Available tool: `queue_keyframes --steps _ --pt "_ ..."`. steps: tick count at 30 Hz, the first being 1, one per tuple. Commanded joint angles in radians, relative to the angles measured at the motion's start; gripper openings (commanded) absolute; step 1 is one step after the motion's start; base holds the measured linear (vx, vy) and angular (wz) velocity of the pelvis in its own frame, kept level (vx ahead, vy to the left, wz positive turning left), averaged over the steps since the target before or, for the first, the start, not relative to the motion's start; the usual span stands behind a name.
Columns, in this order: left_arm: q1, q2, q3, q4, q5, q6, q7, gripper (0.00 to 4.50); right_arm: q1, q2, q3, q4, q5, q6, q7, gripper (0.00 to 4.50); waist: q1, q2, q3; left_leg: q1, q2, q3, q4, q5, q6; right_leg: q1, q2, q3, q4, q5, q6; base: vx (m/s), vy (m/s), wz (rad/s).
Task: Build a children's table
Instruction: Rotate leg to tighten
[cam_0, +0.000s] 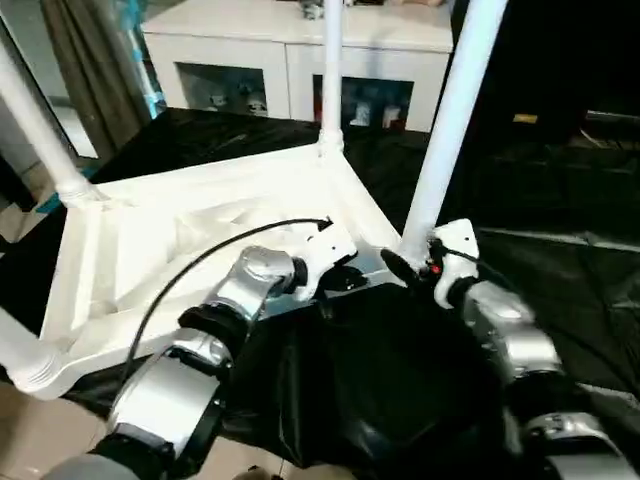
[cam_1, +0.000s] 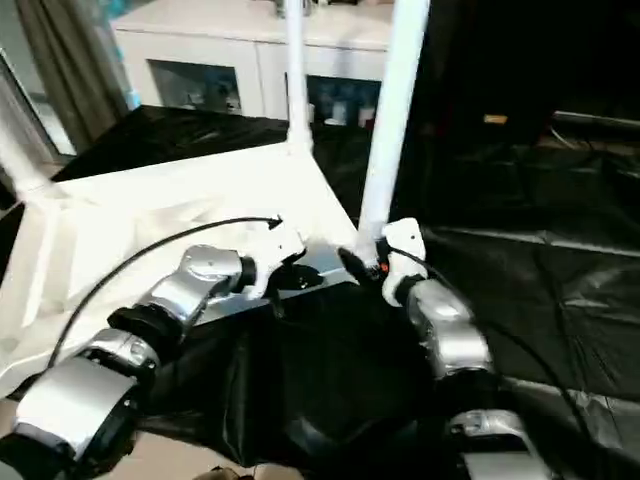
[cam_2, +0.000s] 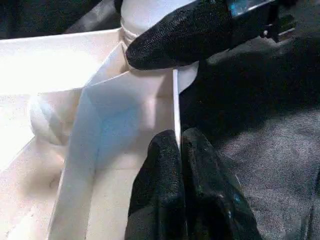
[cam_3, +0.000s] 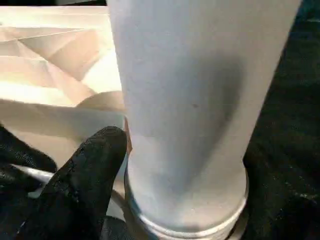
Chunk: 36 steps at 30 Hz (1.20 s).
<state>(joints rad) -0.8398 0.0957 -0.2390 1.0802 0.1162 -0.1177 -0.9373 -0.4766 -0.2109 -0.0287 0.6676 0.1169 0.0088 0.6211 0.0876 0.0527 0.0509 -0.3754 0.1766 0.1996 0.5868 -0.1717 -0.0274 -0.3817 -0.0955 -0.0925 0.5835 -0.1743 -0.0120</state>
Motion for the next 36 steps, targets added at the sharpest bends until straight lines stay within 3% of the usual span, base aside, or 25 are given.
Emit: queue_keyframes --steps 1,5,8,10,14,15,17,20,25,30,36 --pt "0.012 0.005 -0.013 -0.046 -0.014 -0.037 -0.074 0.0 0.029 0.0 0.095 -0.064 0.032 0.004 0.162 3.54 0.006 -0.012 -0.067 0.014 0.062 -0.03 -0.074 -0.266 0.062 0.039 -0.078 0.051 -0.068 -0.202 -0.231 0.0 0.0 0.0" --pt "0.052 0.067 -0.015 -0.094 -0.049 -0.042 -0.237 0.0 0.076 -0.084 0.094 -0.145 0.079 0.022 0.328 3.54 0.014 -0.01 -0.078 0.005 0.065 -0.027 -0.06 -0.156 0.131 0.043 -0.076 0.047 -0.044 -0.028 -0.271 0.0 0.0 0.0" --pt "0.074 0.103 -0.019 -0.121 -0.062 -0.04 -0.319 0.0 0.104 -0.131 0.103 -0.187 0.097 0.037 0.428 3.54 0.022 -0.009 -0.081 0.0 0.065 -0.027 -0.052 -0.121 0.161 0.041 -0.076 0.045 -0.036 0.026 -0.286 0.0 0.0 0.0" --pt "0.084 0.127 -0.015 -0.13 -0.068 -0.041 -0.346 0.0 0.116 -0.156 0.103 -0.209 0.113 0.053 0.472 3.54 0.026 -0.007 -0.076 0.002 0.067 -0.026 -0.054 -0.161 0.15 0.035 -0.075 0.045 -0.043 -0.041 -0.278 0.0 0.0 0.0" --pt "0.095 0.156 -0.003 -0.151 -0.085 -0.018 -0.384 0.0 0.121 -0.187 0.097 -0.236 0.144 0.076 0.515 3.54 0.028 -0.006 -0.065 0.011 0.071 -0.029 -0.069 -0.278 0.071 0.029 -0.076 0.049 -0.064 -0.251 -0.241 0.0 0.0 0.0" --pt "0.099 0.161 -0.002 -0.16 -0.088 -0.012 -0.392 0.0 0.12 -0.192 0.096 -0.24 0.149 0.081 0.528 3.54 0.027 -0.011 -0.065 0.011 0.072 -0.03 -0.071 -0.288 0.058 0.03 -0.076 0.049 -0.062 -0.269 -0.234 0.0 0.0 0.0" --pt "0.101 0.163 -0.002 -0.167 -0.09 -0.008 -0.396 0.0 0.119 -0.193 0.095 -0.241 0.152 0.086 0.54 3.38 0.027 -0.009 -0.065 0.011 0.071 -0.03 -0.072 -0.288 0.051 0.028 -0.076 0.051 -0.064 -0.271 -0.229 0.0 0.0 0.0" --pt "0.105 0.165 0.001 -0.177 -0.091 -0.003 -0.401 0.0 0.118 -0.195 0.094 -0.246 0.156 0.095 0.552 3.16 0.028 -0.011 -0.068 0.01 0.07 -0.029 -0.069 -0.264 0.053 0.029 -0.078 0.052 -0.06 -0.238 -0.233 0.0 0.0 0.0" --pt "0.105 0.159 0.003 -0.182 -0.091 0.003 -0.4 0.0 0.116 -0.198 0.094 -0.247 0.166 0.111 0.568 2.76 0.03 -0.014 -0.072 0.005 0.066 -0.026 -0.06 -0.191 0.09 0.03 -0.076 0.05 -0.051 -0.155 -0.25 0.0 0.0 0.0" --pt "0.109 0.16 -0.001 -0.193 -0.094 0.013 -0.404 0.0 0.127 -0.202 0.102 -0.262 0.176 0.126 0.583 2.57 0.03 -0.013 -0.07 0.007 0.067 -0.027 -0.063 -0.214 0.081 0.03 -0.076 0.049 -0.057 -0.213 -0.238 0.0 0.0 0.0" --pt "0.109 0.14 0.004 -0.191 -0.083 0.014 -0.35 0.0 0.153 -0.182 0.102 -0.266 0.17 0.145 0.553 2.52 0.032 -0.014 -0.072 0.006 0.066 -0.026 -0.059 -0.196 0.088 0.03 -0.076 0.049 -0.055 -0.186 -0.24 0.0 0.0 0.0"
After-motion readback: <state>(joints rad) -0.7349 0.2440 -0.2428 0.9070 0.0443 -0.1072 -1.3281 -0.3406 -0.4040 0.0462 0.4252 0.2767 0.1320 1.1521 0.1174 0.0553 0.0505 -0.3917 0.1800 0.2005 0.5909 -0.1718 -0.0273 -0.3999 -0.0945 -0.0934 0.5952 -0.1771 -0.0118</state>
